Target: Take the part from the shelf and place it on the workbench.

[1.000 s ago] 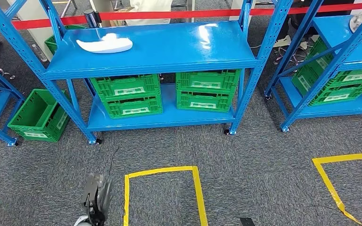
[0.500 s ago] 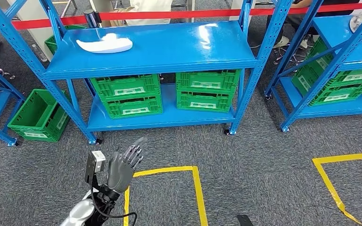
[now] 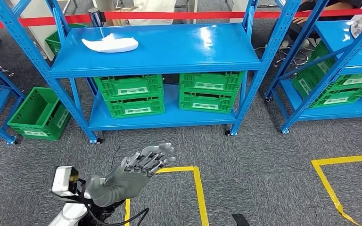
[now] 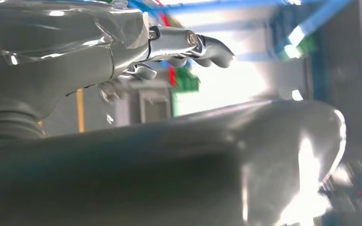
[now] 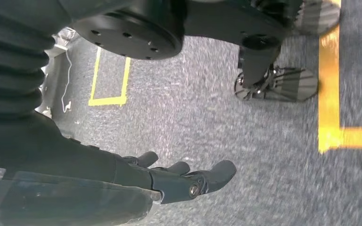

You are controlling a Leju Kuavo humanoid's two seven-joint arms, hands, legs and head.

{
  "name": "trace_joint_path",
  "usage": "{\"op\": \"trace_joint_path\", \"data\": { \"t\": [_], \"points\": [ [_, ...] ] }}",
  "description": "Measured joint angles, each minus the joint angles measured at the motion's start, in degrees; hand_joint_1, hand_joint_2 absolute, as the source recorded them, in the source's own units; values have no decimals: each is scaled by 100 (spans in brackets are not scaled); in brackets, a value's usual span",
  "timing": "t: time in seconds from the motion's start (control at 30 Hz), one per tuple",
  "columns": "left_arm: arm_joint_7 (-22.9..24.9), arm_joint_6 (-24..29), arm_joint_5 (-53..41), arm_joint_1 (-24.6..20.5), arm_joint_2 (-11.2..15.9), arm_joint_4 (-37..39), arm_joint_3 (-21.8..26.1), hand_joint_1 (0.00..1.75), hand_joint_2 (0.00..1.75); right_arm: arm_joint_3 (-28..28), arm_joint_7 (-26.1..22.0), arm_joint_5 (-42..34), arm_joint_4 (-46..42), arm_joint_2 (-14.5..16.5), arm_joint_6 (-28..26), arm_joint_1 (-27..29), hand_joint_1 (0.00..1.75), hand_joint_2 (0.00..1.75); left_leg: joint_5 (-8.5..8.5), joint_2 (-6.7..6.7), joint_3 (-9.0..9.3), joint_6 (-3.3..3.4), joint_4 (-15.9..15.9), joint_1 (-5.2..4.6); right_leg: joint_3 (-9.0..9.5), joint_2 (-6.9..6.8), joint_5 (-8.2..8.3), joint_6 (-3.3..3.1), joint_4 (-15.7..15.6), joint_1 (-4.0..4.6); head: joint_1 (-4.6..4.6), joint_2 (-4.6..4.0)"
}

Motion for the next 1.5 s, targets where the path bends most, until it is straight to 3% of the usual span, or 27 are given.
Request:
{"op": "trace_joint_path", "data": {
  "t": [0.07, 0.1, 0.13, 0.2, 0.23, 0.3, 0.43, 0.5, 0.57, 0.6, 0.63, 0.67, 0.7, 0.77, 0.8, 0.87, 0.93, 1.0, 1.07, 1.1, 1.13, 1.17, 1.2, 1.27, 1.33, 1.43, 1.5],
  "points": [
    [-95, -325, 76, -32, 12, -178, -125, 0, 0, 42, 56, -28, 7, -23, 89, -10, 0, 0, 3, -2, -7, 15, -5, -33, -445, 0, -273, -52, 821, 17, 5, 0],
    [-139, -469, 119, -34, 19, -248, -177, 0, 0, 59, 83, -40, 13, -35, 126, -7, 0, 0, 1, -5, -6, 15, -2, -45, -574, 0, -301, -37, 1026, 20, 4, 0],
    [-183, -599, 161, -37, 26, -314, -222, 0, 0, 74, 110, -50, 18, -49, 159, -6, 0, 0, -5, -10, -3, 10, 7, -53, -585, -1, -226, 5, 986, 22, 4, 0],
    [-240, -737, 221, -46, 35, -409, -280, 0, 0, 91, 146, -59, 25, -73, 198, -15, 0, 0, -39, -18, 1, -25, 58, -52, -286, -12, 135, 111, 252, 12, 6, 0],
    [-258, -762, 235, -51, 39, -447, -299, 0, 0, 101, 159, -60, 26, -81, 206, -23, 0, 0, -73, -19, -13, -60, 104, -65, -117, -17, 297, 127, -132, 15, 8, 0],
    [-281, -776, 244, -60, 50, -506, -332, 0, 0, 125, 179, -61, 27, -85, 210, -37, 0, 0, -126, -19, -57, -121, 191, -89, 36, -19, 442, 71, -497, 26, -2, 0],
    [-313, -780, 243, -82, 74, -589, -376, 0, 0, 179, 213, -61, 28, -84, 215, -41, 0, 0, -226, -7, -120, -193, 330, -47, 24, 1, 456, -70, -481, 27, -13, 0],
    [-330, -777, 246, -105, 81, -619, -390, 0, 0, 198, 215, -60, 28, -85, 215, -50, 0, 0, -530, 8, -351, -248, 846, -34, 31, 0, 457, -111, -485, 24, -21, 0],
    [-346, -774, 257, -117, 92, -630, -407, 0, 0, 213, 221, -60, 29, -85, 216, -55, 0, 0, -873, 16, -745, -279, 1653, -33, 29, -4, 452, -131, -484, 43, -26, 0],
    [-354, -772, 265, -117, 100, -630, -416, 0, 0, 220, 223, -60, 30, -85, 217, -55, 0, 0, -923, 17, -878, -274, 1903, -33, 30, -4, 450, -134, -484, 55, -26, 0],
    [-363, -771, 275, -118, 108, -630, -425, 0, 0, 225, 225, -60, 31, -85, 217, -57, 0, 0, -856, 17, -905, -255, 1929, -35, 36, -1, 448, -136, -484, 67, -27, 0],
    [-374, -770, 285, -119, 113, -631, -433, 0, 0, 228, 225, -60, 32, -85, 217, -60, 0, 0, -684, 17, -814, -221, 1712, -40, 46, 5, 447, -137, -484, 80, -27, 0],
    [-385, -769, 294, -124, 117, -635, -439, 0, 0, 229, 225, -60, 32, -85, 217, -65, 0, 0, -451, 16, -630, -167, 1309, -51, 59, 14, 446, -138, -485, 94, -27, 0],
    [-405, -768, 307, -141, 122, -651, -448, 0, 0, 231, 226, -58, 31, -78, 217, -78, 0, 0, -161, 22, -279, -57, 564, -87, 69, 25, 446, -134, -493, 120, -22, 0],
    [-413, -763, 309, -150, 125, -659, -450, 0, 0, 232, 226, -56, 31, -75, 217, -84, 0, 0, -113, 27, -191, -19, 368, -108, 63, 25, 448, -128, -498, 127, -21, 0],
    [-430, -744, 311, -161, 130, -675, -452, 0, 0, 234, 229, -52, 32, -74, 217, -94, 0, 0, -114, 33, -179, 14, 283, -144, 50, 16, 464, -98, -523, 131, -23, 0],
    [-443, -724, 311, -176, 128, -697, -456, 0, 0, 237, 233, -49, 32, -74, 217, -100, 0, 0, -45, 38, -134, 51, 166, -121, 11, 2, 439, -70, -479, 133, -18, 0],
    [-448, -715, 311, -202, 119, -710, -459, 0, 0, 240, 240, -45, 32, -80, 217, -105, 0, 0, 27, 50, -90, 89, 53, -97, -206, -6, 232, -93, -47, 139, -10, 0],
    [-448, -711, 310, -217, 115, -709, -467, 0, 0, 241, 252, -45, 34, -96, 217, -101, 0, 0, 39, 51, -98, 105, 45, -115, -584, -6, -71, -116, 733, 137, -9, 0],
    [-448, -709, 309, -216, 115, -708, -474, 0, 0, 241, 259, -45, 36, -106, 217, -96, 0, 0, 38, 49, -101, 104, 49, -121, -729, -6, -153, -97, 1020, 133, -9, 0],
    [-448, -707, 308, -216, 115, -708, -483, 0, 0, 242, 265, -45, 37, -114, 217, -93, 0, 0, 37, 46, -102, 101, 54, -124, -774, -7, -147, -54, 1098, 126, -9, 0],
    [-448, -706, 308, -217, 114, -708, -490, 0, 0, 243, 268, -45, 38, -121, 217, -93, 0, 0, 31, 41, -101, 94, 66, -124, -695, -9, -47, 7, 923, 116, -9, 0],
    [-448, -705, 308, -217, 113, -708, -498, 0, 0, 243, 269, -45, 39, -129, 217, -96, 0, 0, 20, 35, -100, 78, 86, -122, -505, -13, 117, 71, 531, 102, -9, 0],
    [-448, -704, 308, -219, 111, -708, -510, 0, 0, 243, 269, -45, 40, -138, 217, -104, 0, 0, -21, 23, -114, 22, 153, -136, -116, -22, 390, 97, -256, 91, -11, 0],
    [-449, -704, 308, -224, 112, -708, -518, 0, 0, 244, 269, -45, 41, -140, 217, -107, 0, 0, -51, 19, -139, -36, 201, -158, 17, -20, 470, 2, -520, 109, -17, 0],
    [-453, -702, 311, -228, 115, -708, -525, 0, 0, 248, 271, -45, 44, -129, 221, -105, 0, 0, -99, 21, -179, -98, 261, -140, 19, -12, 500, -113, -527, 95, -19, 0],
    [-468, -700, 327, -232, 119, -708, -526, 0, 0, 252, 272, -45, 45, -125, 232, -106, 0, 0, -339, 21, -348, -170, 632, -112, 26, -9, 512, -165, -537, 60, -35, 0]
  ]
}}
